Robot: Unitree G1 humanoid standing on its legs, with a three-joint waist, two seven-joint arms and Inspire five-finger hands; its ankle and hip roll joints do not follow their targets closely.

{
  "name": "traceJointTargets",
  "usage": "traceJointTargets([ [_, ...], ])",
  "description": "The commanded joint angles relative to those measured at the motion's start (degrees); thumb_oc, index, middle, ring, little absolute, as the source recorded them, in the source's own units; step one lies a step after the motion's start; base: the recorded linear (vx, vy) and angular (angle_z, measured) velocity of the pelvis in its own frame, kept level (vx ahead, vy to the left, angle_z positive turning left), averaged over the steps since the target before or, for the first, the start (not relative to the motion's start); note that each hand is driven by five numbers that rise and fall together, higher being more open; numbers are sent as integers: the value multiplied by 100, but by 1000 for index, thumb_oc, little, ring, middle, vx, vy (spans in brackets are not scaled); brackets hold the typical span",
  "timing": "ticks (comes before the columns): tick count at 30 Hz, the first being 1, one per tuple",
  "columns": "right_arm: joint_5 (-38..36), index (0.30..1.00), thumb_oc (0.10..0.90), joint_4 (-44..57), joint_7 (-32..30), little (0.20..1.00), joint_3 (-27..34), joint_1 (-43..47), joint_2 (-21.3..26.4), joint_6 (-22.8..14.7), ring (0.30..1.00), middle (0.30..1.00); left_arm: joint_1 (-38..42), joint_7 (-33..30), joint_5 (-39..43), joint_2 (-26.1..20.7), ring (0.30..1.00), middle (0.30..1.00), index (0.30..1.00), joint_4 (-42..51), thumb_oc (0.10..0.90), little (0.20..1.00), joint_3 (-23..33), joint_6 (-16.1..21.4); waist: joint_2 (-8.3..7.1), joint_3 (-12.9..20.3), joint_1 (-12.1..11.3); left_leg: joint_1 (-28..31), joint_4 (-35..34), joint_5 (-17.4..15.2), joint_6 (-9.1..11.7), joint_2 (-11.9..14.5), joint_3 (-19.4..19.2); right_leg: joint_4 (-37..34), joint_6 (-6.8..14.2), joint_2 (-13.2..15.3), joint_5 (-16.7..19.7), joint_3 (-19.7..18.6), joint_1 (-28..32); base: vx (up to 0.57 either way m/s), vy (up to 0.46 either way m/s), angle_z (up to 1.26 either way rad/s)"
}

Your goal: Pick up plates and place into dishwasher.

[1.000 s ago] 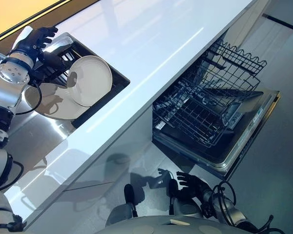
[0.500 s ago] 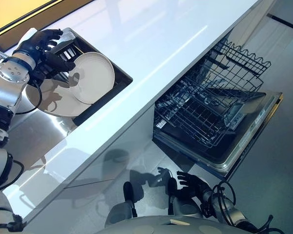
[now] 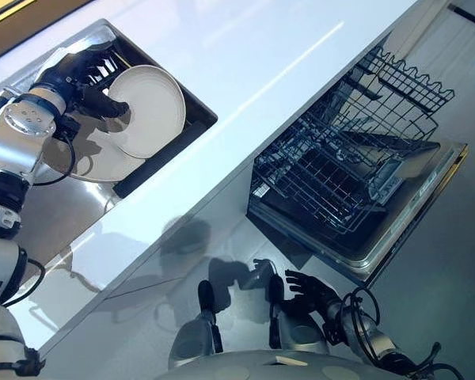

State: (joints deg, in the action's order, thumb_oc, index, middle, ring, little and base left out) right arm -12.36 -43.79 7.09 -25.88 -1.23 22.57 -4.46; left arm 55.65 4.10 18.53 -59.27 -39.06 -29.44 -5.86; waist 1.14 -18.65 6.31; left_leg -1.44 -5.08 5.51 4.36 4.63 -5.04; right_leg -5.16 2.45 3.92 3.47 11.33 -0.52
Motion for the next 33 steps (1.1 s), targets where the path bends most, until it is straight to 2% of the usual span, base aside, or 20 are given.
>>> traceJointTargets([
  [1,-95,900,800,391,-9,900,-294,-138,-45,-307,900,900,1188,-367,140,-226,900,900,900,-170,800,900,186,497,-186,-9,30,26,43,-364,-361,-480,-339,16,512,105,185,-448,-205,-34,-10,5],
  [7,-137,900,800,406,-42,900,-337,-8,-38,-365,900,900,1320,-394,135,-143,900,900,900,-140,800,900,72,495,-260,-192,17,-73,46,-329,-358,-474,-324,29,515,104,240,-433,-314,-23,-7,1],
  [15,-183,900,800,387,-33,900,-352,93,-41,-352,900,900,1427,-319,212,-89,900,900,900,-202,800,900,-18,503,-291,-274,10,-107,42,-310,-353,-483,-329,52,511,121,270,-356,-371,-9,0,1],
  [27,-215,900,800,192,38,900,-264,81,-84,-261,900,900,1568,134,668,-84,900,900,900,-222,800,900,-98,450,-209,-89,6,22,25,-331,-312,-539,-299,31,474,122,240,-237,-232,0,0,0],
  [33,-174,900,800,23,97,900,-199,-16,-128,-179,900,900,1515,437,1063,-112,900,900,900,-261,800,900,-13,376,-122,154,12,153,17,-354,-299,-574,-263,16,456,106,198,-218,-80,24,0,1],
])
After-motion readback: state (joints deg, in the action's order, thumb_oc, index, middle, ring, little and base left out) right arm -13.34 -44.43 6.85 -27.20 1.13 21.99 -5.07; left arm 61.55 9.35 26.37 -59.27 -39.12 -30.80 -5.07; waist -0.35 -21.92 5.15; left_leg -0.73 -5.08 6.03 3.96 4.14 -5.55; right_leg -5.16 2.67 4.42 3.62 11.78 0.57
